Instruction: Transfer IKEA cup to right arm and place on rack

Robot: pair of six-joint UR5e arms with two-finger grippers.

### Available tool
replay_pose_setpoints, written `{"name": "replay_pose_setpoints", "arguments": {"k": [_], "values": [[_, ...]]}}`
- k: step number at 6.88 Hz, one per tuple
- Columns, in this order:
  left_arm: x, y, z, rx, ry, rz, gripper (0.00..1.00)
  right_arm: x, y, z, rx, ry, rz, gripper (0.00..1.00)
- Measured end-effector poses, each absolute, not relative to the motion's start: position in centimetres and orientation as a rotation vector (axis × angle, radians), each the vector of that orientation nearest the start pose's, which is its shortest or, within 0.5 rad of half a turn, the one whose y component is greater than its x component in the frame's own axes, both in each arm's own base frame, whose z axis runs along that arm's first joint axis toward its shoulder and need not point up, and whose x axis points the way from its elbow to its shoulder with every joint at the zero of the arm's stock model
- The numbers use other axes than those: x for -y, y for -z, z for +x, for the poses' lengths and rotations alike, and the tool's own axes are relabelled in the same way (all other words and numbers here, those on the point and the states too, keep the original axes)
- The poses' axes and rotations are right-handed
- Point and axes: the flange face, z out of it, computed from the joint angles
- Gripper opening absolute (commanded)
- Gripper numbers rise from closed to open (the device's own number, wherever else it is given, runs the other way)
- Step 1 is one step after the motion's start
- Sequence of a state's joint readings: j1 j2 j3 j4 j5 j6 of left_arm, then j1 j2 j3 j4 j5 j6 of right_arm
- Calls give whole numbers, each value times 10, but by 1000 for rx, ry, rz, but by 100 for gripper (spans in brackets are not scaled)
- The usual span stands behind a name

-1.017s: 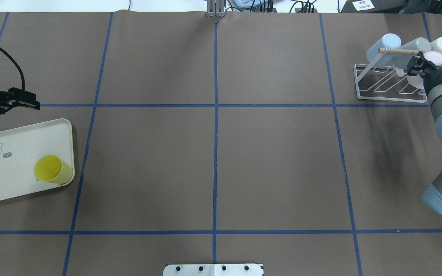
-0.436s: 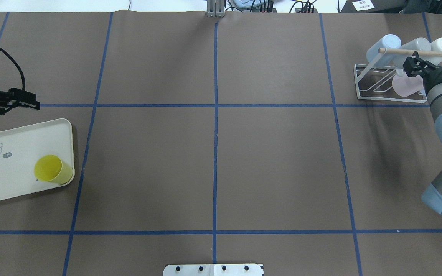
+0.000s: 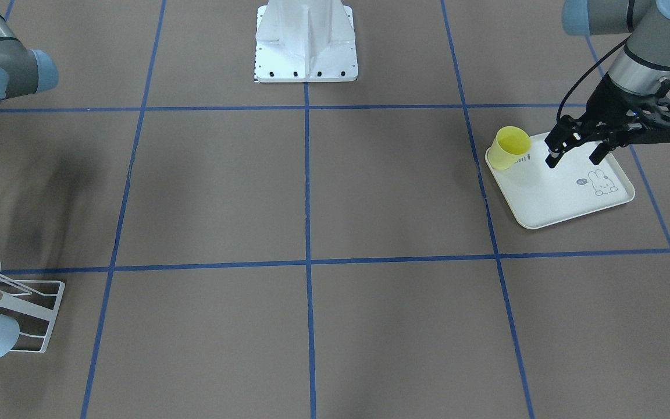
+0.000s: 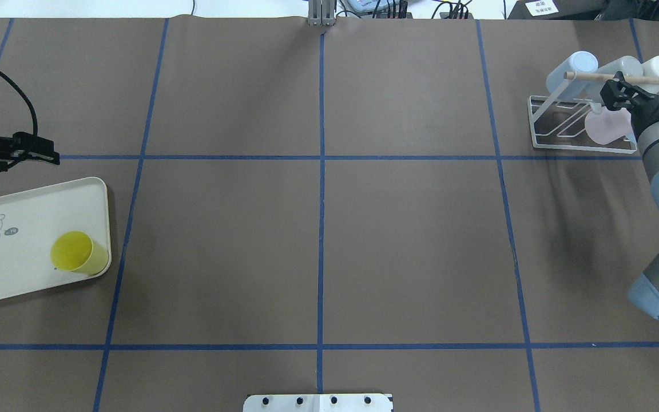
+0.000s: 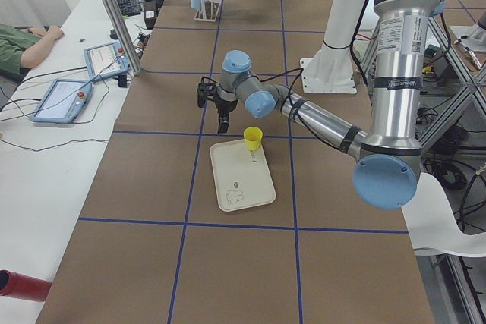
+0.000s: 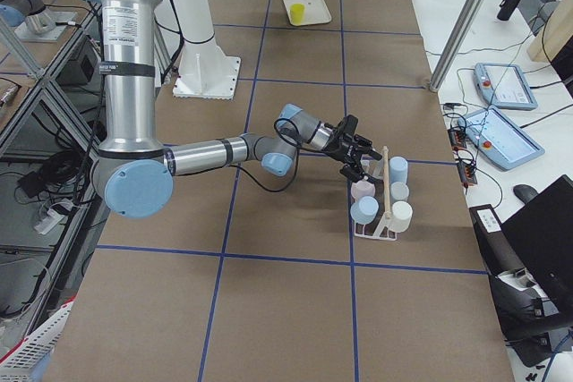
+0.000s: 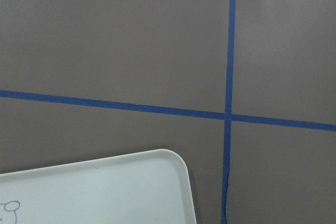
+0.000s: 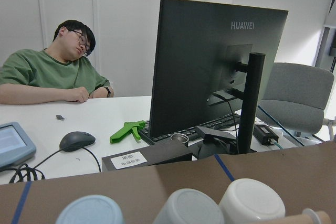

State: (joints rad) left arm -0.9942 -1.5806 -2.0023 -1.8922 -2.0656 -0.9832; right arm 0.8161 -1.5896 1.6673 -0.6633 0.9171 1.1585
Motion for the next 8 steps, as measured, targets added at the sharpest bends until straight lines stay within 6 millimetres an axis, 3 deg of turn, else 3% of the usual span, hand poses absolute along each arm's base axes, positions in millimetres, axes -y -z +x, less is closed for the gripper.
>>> {"name": "replay_pose_setpoints", "arguments": {"k": [1, 2, 4, 5, 8], "values": [[458, -418, 196, -860, 188, 189, 100, 497, -505, -199, 488, -708, 1096, 100], [455, -425, 195, -857, 186, 167, 100, 492, -481, -194, 560, -739, 1136, 100], [447, -444, 190, -836, 173, 138, 100, 476, -412, -191, 778, -800, 1152, 100], [441, -453, 189, -827, 159, 122, 100, 465, -381, -205, 927, -830, 1105, 100], [431, -475, 196, -851, 133, 16, 100, 438, -301, -289, 1335, -925, 891, 100]]}}
